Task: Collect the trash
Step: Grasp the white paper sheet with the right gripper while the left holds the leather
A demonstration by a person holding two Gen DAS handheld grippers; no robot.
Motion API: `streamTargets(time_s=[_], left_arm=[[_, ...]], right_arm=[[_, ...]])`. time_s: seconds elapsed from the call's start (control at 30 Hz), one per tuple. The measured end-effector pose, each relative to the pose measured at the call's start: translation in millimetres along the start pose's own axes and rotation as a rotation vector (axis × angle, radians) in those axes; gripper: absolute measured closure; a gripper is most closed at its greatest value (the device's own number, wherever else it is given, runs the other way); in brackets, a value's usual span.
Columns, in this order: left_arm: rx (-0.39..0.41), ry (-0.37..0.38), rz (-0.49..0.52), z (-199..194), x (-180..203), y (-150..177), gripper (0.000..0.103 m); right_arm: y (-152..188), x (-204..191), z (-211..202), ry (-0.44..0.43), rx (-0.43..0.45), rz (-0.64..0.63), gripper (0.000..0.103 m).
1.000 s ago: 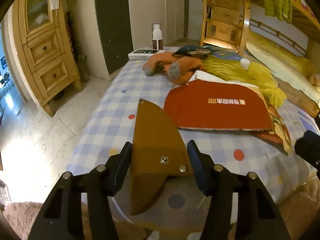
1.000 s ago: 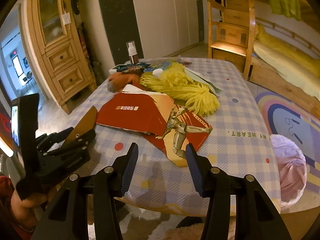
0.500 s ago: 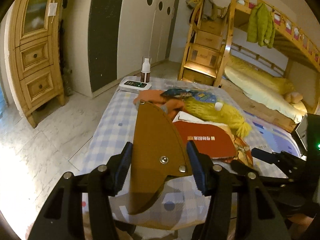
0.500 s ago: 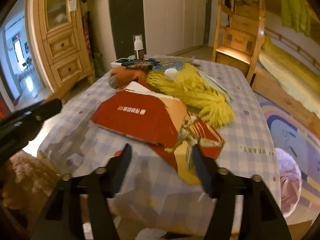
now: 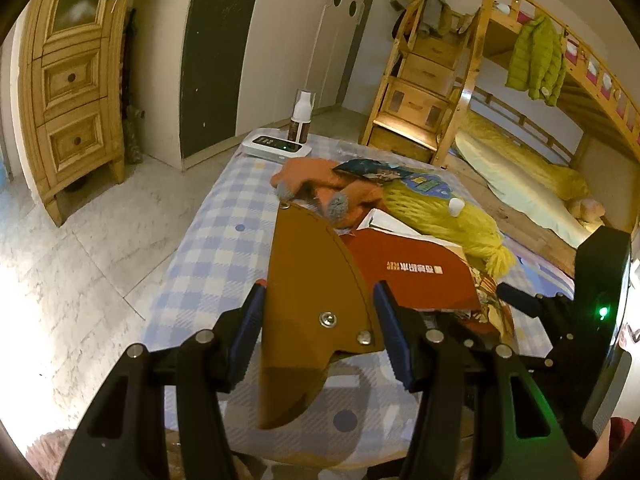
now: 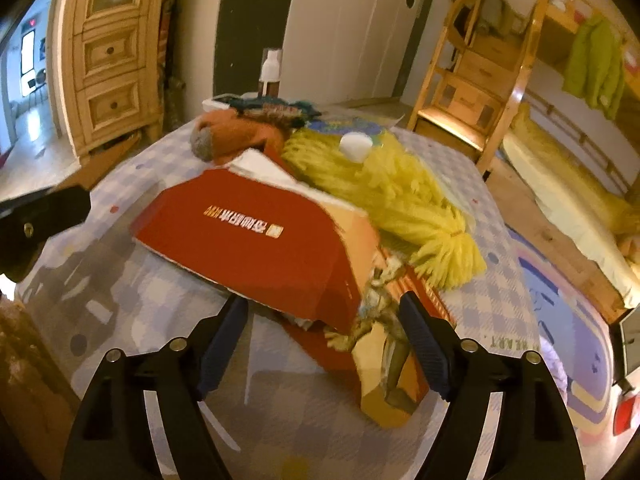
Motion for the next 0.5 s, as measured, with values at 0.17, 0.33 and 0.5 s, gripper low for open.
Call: streamTargets(time_s=[0.17,0.33,0.5], left_arm=[[-0.005,-0.003,-0.016,0.7,-3.1,-0.8,0.049],[-0.005,-0.001,-0.017,0.2,-3.9,-0.4,0.049],[-0.006,0.003,-0.027,-0.8,-7.3,-1.3,0.049]], right_arm=[[-7.3,9.4,-9.9,-0.001,0.076,0.034,0.025],[-19.3,7.8,-6.7,-0.019,0.093,0.004,0.033],[-23.6,4.6,-5.0,-0.049,0.093,-0.025,0.064]])
Point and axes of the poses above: each gripper's, at about its wrist camera, not at the fingertips, and z roughly the way its jaws point, x to its right, y to its underside, the point moved 1 cm from there along z, roughly the way its jaws point, and after that the axes turned 15 degrees about -z, right-handed, at the moved point
